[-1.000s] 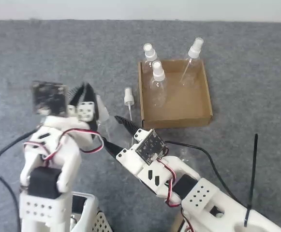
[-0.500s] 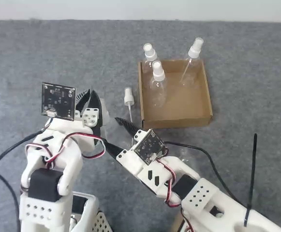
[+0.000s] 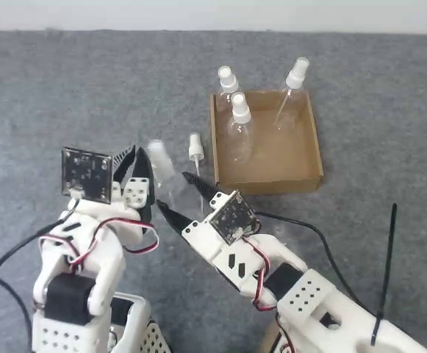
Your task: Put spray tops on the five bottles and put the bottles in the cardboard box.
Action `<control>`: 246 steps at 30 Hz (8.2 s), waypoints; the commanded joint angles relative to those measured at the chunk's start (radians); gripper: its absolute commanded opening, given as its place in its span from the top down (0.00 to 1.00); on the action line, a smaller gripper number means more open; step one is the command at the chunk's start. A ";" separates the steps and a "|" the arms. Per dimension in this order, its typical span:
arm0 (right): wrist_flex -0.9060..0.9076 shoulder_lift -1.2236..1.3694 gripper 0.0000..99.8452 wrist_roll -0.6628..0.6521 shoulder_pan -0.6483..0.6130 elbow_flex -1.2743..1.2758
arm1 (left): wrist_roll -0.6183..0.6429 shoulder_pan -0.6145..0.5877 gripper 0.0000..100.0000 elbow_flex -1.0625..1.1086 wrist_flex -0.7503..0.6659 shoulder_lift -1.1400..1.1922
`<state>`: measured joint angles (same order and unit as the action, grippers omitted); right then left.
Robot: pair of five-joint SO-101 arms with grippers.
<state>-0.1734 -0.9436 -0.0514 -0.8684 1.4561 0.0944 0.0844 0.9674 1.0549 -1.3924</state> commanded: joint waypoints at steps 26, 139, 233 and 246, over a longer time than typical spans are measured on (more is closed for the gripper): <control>-0.004 -0.033 0.99 0.014 0.012 -0.026 | -0.008 -0.005 0.98 0.173 -0.110 -0.044; 0.699 0.297 0.99 0.115 0.265 -0.872 | -0.006 0.133 0.69 0.283 -0.158 -0.044; -0.107 0.774 0.99 0.009 0.740 -0.525 | 0.002 -0.051 0.86 0.351 -0.279 -0.043; -0.096 0.777 0.99 0.009 0.740 -0.520 | 0.002 -0.049 0.86 0.351 -0.276 -0.043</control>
<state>-0.2516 -0.1550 -0.0483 -0.1227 0.9452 0.0944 0.0384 1.3249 0.8017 -1.4246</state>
